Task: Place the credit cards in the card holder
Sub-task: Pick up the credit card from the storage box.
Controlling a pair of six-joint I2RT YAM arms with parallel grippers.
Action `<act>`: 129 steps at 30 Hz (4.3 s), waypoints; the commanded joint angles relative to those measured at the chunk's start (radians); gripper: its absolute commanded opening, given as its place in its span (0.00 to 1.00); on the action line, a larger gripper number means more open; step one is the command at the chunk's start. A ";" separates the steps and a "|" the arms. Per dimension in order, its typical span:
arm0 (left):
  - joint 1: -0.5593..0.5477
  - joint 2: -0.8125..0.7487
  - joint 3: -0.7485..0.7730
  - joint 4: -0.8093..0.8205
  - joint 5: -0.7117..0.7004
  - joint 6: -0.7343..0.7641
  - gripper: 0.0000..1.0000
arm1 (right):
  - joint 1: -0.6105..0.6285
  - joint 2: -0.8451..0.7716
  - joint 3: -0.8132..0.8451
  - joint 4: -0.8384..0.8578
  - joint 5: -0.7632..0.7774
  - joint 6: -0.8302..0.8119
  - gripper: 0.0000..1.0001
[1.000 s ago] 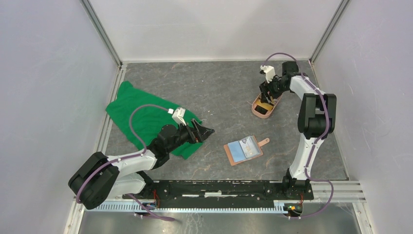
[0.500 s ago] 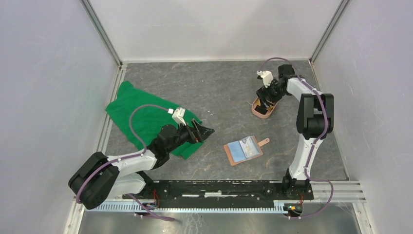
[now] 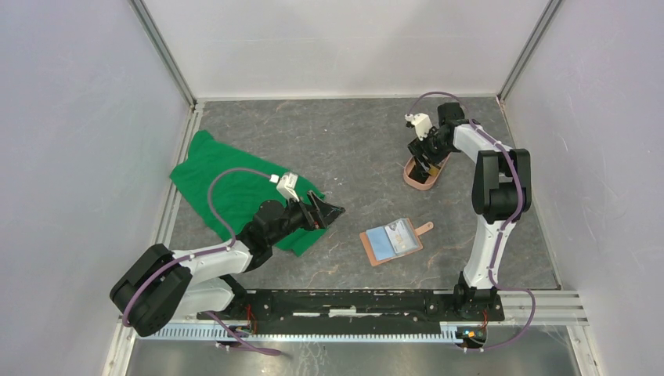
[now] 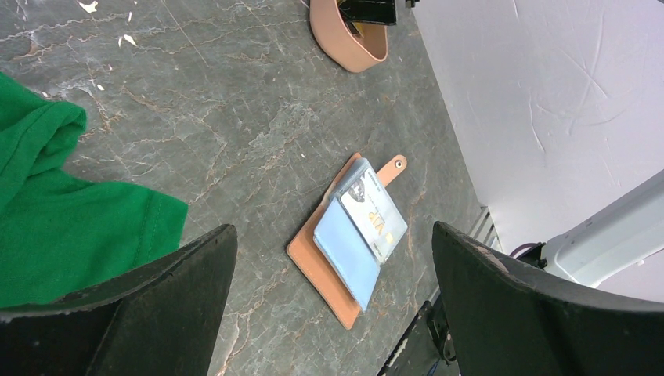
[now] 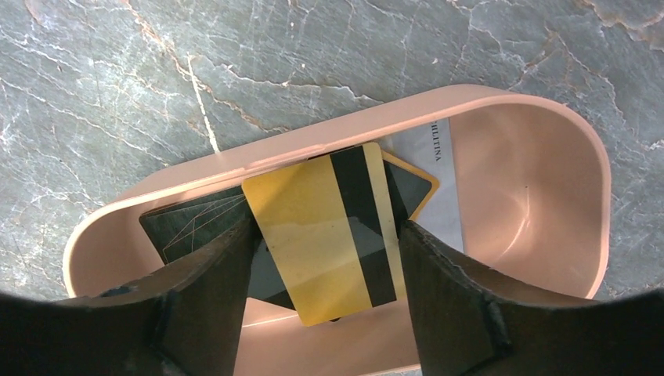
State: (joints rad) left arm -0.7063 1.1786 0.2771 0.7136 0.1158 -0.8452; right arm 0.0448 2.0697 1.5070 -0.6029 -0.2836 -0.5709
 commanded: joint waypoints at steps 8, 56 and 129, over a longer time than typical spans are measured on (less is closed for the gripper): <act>0.007 -0.012 -0.003 0.039 0.011 -0.015 1.00 | -0.040 0.070 0.024 -0.046 -0.090 -0.015 0.43; -0.010 0.582 0.411 0.359 0.261 -0.306 0.88 | -0.149 -0.250 -0.221 0.256 -0.489 -0.035 0.00; -0.158 0.033 0.398 -0.544 0.541 0.819 0.02 | 0.169 -1.026 -0.927 0.468 -1.087 0.210 0.88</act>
State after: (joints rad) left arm -0.8547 1.1774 0.5907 0.2401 0.5838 -0.1715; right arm 0.1658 1.0470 0.6197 -0.3817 -1.2842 -0.5900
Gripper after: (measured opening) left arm 0.033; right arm 0.917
